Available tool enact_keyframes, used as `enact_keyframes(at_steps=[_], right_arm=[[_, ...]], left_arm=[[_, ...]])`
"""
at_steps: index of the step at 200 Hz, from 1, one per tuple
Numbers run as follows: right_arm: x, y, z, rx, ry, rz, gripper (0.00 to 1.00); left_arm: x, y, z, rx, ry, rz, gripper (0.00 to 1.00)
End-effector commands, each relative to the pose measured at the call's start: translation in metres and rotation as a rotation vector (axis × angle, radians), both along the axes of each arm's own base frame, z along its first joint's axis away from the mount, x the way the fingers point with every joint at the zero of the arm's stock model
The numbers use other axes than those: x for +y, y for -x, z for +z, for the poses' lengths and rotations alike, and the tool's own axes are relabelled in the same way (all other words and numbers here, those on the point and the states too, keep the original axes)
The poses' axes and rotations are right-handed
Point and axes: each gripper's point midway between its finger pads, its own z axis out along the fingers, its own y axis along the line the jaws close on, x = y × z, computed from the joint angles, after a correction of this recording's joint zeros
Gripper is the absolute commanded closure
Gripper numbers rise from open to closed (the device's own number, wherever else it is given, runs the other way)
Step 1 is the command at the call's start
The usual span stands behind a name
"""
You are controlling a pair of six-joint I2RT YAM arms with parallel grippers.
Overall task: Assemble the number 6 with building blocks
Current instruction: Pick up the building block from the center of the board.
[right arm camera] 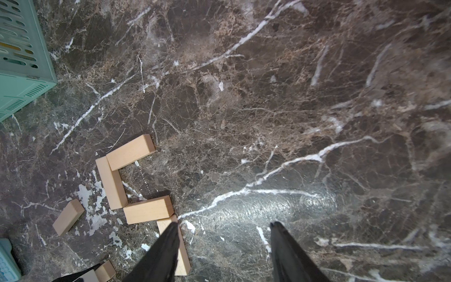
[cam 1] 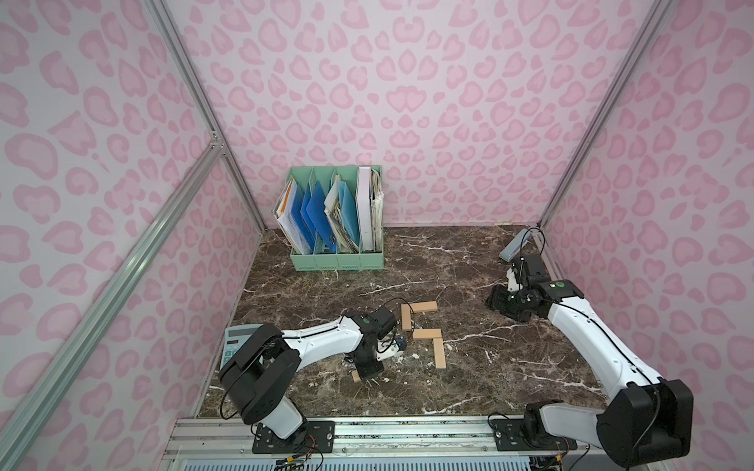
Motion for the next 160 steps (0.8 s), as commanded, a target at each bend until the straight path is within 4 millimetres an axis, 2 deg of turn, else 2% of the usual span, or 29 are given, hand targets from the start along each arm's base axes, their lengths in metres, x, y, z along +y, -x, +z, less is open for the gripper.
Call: enact_keyframes(at_steps=[1, 27, 69, 109, 145, 160], right_arm=[[0.0, -0.003, 0.006, -0.023, -0.008, 0.007, 0.38], [-0.002, -0.004, 0.008, -0.033, -0.008, 0.003, 0.39], [-0.003, -0.004, 0.011, -0.047, -0.02, 0.001, 0.39], [-0.002, -0.005, 0.013, -0.057, -0.031, 0.003, 0.4], [-0.001, -0.005, 0.016, -0.068, -0.038, 0.002, 0.4], [-0.001, -0.005, 0.017, -0.071, -0.04, -0.001, 0.4]], left_arm=[[-0.006, 0.001, -0.001, 0.01, 0.0, -0.01, 0.65], [-0.014, 0.005, -0.001, 0.014, -0.007, -0.03, 0.66], [-0.039, 0.002, 0.009, -0.031, 0.046, -0.039, 0.66], [-0.059, 0.004, 0.006, -0.048, 0.033, -0.076, 0.66], [-0.073, -0.011, 0.014, -0.091, 0.059, -0.023, 0.67], [-0.078, -0.024, 0.021, -0.124, 0.074, 0.03, 0.68]])
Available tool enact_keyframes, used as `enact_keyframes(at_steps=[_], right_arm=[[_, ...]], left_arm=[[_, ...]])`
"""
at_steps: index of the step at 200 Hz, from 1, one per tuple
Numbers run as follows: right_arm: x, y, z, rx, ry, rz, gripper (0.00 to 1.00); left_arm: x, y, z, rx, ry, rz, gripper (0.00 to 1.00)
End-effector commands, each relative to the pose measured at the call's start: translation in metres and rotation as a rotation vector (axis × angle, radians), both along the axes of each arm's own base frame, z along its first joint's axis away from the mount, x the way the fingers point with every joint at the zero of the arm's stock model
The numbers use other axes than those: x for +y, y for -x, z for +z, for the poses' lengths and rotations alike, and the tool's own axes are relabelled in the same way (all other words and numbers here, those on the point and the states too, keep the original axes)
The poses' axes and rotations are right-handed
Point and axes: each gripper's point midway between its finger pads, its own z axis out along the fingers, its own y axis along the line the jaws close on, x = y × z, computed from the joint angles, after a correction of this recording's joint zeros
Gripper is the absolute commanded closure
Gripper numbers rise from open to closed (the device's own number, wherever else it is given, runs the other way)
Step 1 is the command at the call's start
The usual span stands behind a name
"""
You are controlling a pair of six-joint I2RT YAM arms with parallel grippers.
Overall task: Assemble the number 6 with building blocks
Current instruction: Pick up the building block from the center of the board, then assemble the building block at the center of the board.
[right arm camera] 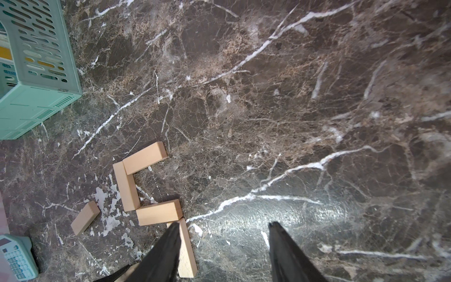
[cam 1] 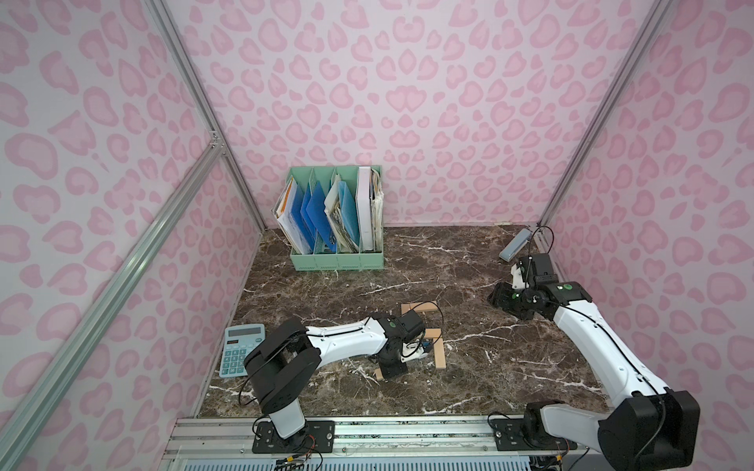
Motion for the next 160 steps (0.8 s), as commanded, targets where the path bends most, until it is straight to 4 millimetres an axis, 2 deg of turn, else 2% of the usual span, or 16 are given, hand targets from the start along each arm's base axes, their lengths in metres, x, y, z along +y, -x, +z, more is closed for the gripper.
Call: enact_keyframes(at_steps=[1, 30, 55, 96, 141, 160], right_arm=[[0.001, -0.002, 0.002, -0.014, -0.004, 0.003, 0.4], [0.001, -0.001, 0.003, -0.018, -0.01, 0.0, 0.4], [0.001, -0.002, 0.004, -0.024, -0.016, -0.003, 0.4], [0.0, -0.003, 0.007, -0.037, -0.016, -0.01, 0.4], [-0.003, -0.001, 0.004, -0.038, -0.02, -0.017, 0.41], [-0.003, -0.002, 0.002, -0.039, -0.023, -0.015, 0.41]], left_arm=[[-0.007, -0.018, 0.009, -0.044, 0.024, 0.086, 0.68], [-0.011, -0.048, 0.02, -0.068, 0.037, 0.272, 0.68], [-0.014, -0.062, 0.02, -0.066, 0.038, 0.416, 0.68], [-0.02, -0.066, 0.02, 0.007, 0.062, 0.605, 0.68], [-0.014, -0.073, 0.03, 0.05, 0.086, 0.771, 0.68], [-0.017, -0.074, 0.034, 0.077, 0.086, 0.806, 0.68]])
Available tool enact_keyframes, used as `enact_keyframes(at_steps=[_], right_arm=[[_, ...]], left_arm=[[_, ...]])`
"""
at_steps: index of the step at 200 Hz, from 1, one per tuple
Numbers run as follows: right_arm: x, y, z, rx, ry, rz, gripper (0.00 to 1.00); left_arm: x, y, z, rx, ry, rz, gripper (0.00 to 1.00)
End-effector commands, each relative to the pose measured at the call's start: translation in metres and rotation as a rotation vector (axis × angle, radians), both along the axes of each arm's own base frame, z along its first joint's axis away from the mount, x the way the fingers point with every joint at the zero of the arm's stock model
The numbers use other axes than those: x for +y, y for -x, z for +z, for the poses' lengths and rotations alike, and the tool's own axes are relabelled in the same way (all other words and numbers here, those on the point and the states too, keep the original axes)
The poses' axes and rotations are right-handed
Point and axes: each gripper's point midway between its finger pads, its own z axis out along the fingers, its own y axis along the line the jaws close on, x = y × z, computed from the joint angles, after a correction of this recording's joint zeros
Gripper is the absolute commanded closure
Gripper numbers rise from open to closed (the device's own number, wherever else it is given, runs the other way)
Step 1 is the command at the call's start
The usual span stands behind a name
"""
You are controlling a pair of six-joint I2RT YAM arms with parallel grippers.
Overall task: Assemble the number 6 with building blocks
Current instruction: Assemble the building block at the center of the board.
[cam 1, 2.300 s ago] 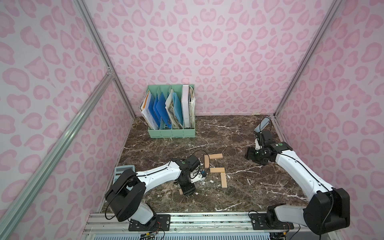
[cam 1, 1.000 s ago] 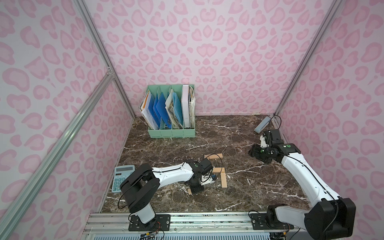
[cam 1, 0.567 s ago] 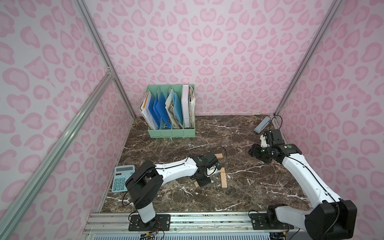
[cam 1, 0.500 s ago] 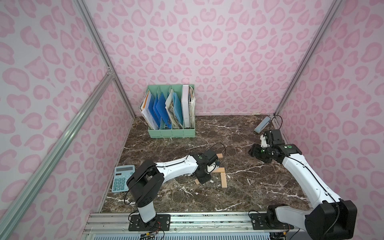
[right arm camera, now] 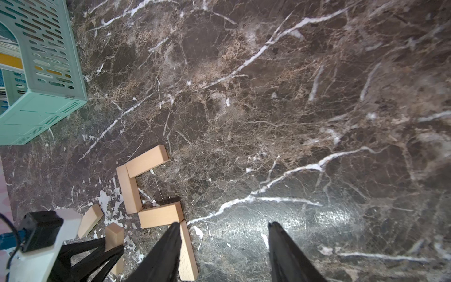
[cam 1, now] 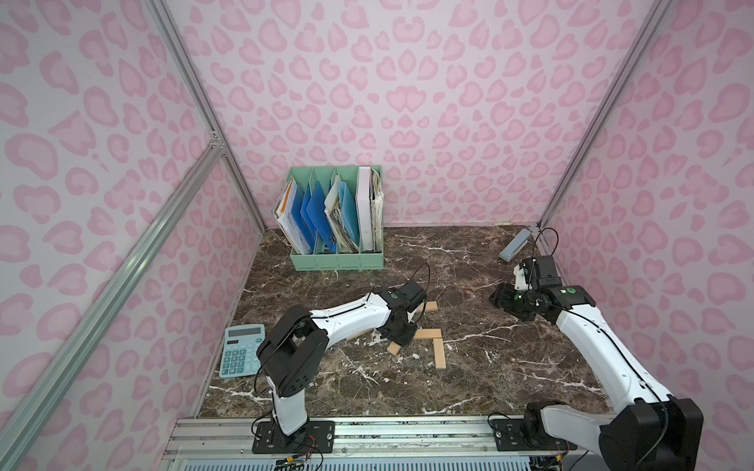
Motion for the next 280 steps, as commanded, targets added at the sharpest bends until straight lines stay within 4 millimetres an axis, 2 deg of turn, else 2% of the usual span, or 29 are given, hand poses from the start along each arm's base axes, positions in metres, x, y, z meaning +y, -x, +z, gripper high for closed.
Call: enact_keyframes(at_steps=[1, 38, 82, 174, 227, 280], right_arm=[[0.001, -0.003, 0.002, -0.019, -0.009, 0.002, 0.41], [0.001, -0.007, 0.005, -0.025, -0.008, 0.005, 0.41], [0.0, -0.008, 0.006, -0.027, -0.007, 0.008, 0.41], [0.002, -0.007, 0.005, -0.021, -0.013, 0.015, 0.41], [0.002, -0.005, 0.005, -0.02, -0.02, 0.016, 0.41], [0.004, -0.006, 0.006, -0.023, -0.022, 0.021, 0.41]], left_arm=[[-0.002, 0.004, 0.005, 0.054, 0.017, 0.086, 0.68], [-0.012, 0.008, 0.003, 0.119, 0.042, 0.138, 0.68], [-0.003, 0.014, 0.004, 0.127, 0.036, 0.191, 0.68], [-0.006, 0.009, -0.006, 0.122, 0.046, 0.304, 0.68], [-0.019, 0.008, -0.01, 0.129, 0.068, 0.343, 0.68], [-0.017, 0.009, -0.014, 0.142, 0.064, 0.374, 0.66]])
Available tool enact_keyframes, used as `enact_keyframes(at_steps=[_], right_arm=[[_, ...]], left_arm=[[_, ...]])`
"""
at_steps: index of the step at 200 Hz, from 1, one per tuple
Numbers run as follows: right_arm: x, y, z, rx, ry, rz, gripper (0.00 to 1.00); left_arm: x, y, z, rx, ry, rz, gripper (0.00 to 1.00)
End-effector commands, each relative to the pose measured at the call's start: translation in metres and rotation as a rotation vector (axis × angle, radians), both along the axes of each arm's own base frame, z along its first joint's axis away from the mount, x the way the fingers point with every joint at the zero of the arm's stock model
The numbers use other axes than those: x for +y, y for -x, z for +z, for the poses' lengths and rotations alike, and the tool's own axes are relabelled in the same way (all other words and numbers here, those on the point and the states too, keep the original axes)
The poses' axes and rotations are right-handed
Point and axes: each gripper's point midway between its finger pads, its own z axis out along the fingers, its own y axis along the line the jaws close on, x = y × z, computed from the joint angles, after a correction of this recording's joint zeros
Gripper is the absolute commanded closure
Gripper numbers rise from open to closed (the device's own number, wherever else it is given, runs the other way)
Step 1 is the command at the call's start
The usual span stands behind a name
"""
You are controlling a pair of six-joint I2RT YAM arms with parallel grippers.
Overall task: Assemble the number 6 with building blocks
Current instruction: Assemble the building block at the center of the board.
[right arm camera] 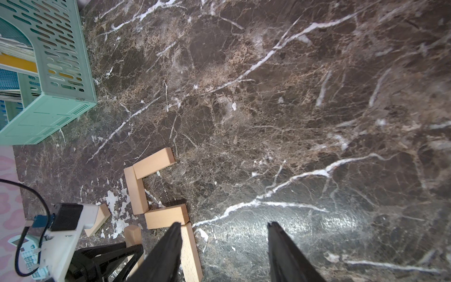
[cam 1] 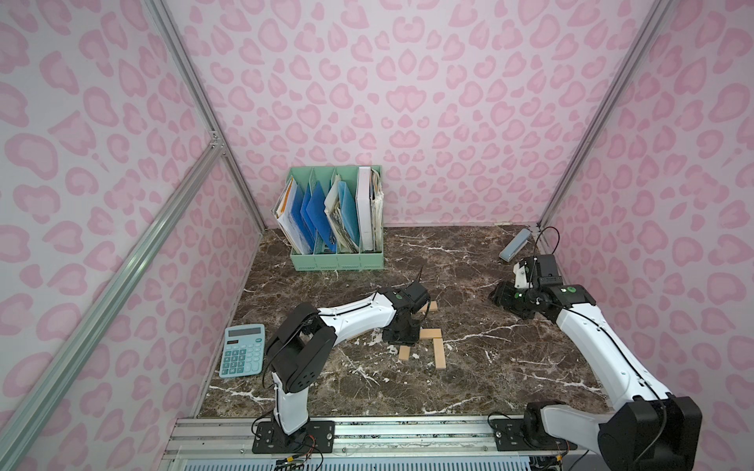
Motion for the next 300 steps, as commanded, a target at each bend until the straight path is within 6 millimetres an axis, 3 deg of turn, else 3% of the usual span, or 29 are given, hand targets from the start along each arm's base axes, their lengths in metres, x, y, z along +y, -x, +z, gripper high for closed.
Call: enact_keyframes(at_steps=[1, 43, 140, 159, 180, 197, 238, 300], right_arm=[[0.002, -0.001, 0.002, -0.008, 0.002, 0.014, 0.41], [0.004, -0.003, 0.002, -0.006, 0.006, 0.024, 0.41], [0.005, -0.009, 0.007, -0.016, 0.011, 0.025, 0.42], [0.004, -0.009, 0.009, -0.022, 0.017, 0.022, 0.55], [0.002, -0.007, 0.008, -0.024, 0.025, 0.019, 0.85], [0.003, -0.006, 0.006, -0.02, 0.018, 0.021, 1.0], [0.003, -0.007, 0.01, -0.032, 0.018, 0.019, 1.0], [0.003, -0.006, 0.01, -0.03, 0.013, 0.018, 1.0]], left_arm=[[0.001, 0.0, -0.002, 0.005, -0.004, 0.021, 0.66], [0.003, -0.001, -0.001, -0.002, -0.012, 0.029, 0.56], [0.012, 0.0, 0.01, -0.021, -0.006, 0.053, 0.57], [0.03, -0.003, 0.019, -0.042, -0.018, 0.115, 0.57], [0.051, -0.01, 0.022, -0.08, -0.036, 0.15, 0.58], [0.059, -0.006, 0.012, -0.053, -0.056, 0.151, 0.61], [0.063, 0.002, -0.012, -0.023, -0.06, 0.172, 0.64], [0.057, -0.007, -0.022, -0.036, -0.071, 0.165, 0.64]])
